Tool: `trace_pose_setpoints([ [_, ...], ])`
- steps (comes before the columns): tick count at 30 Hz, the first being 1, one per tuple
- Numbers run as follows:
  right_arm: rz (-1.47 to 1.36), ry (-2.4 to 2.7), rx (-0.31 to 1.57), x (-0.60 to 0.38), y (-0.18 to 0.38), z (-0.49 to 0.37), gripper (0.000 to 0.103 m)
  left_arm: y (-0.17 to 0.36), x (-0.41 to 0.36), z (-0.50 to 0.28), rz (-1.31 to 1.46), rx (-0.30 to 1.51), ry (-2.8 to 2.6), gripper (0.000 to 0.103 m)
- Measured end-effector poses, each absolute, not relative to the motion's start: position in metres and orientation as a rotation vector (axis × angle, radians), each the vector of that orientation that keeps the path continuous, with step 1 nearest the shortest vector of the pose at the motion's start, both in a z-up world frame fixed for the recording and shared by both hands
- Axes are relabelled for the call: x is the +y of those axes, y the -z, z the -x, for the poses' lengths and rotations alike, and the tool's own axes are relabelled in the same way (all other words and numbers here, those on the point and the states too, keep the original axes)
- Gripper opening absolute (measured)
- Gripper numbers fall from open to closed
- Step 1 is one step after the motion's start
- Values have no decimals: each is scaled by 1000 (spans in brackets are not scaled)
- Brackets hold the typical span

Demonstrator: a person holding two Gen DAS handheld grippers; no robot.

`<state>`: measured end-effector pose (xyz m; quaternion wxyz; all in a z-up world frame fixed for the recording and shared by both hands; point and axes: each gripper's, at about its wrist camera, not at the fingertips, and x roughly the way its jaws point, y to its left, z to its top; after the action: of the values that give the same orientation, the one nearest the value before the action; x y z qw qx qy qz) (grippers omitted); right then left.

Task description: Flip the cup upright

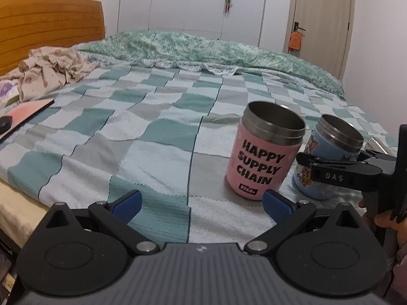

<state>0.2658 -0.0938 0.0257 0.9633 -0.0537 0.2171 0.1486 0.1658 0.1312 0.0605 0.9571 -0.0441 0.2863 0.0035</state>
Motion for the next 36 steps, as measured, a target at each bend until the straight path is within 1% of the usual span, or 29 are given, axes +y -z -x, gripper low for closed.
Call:
trace_pose_setpoints([
  [2,114,-307,413,-96,-30,-255,96,-64,126,-160,80,556,-7,103],
  [5,86,-336,320,-110,-46,-225,103,-72,117,-149,72,514,8,103],
  [11,50,-335,177,-159,-85,-146,103,-83,86,-114,55,382,62,103],
  [16,79,-297,128,-202,-92,-80,103,-77,56,-82,48,296,116,103],
  [20,87,-253,167,-231,-77,-42,103,-65,41,-61,79,259,151,103],
  [26,83,-177,204,-259,-36,-4,103,-41,24,-36,74,209,121,103],
  [32,83,-133,198,-275,-11,12,103,-14,7,-20,-16,162,50,103],
  [36,85,-114,175,-278,2,18,103,-5,2,-17,-37,154,38,103],
])
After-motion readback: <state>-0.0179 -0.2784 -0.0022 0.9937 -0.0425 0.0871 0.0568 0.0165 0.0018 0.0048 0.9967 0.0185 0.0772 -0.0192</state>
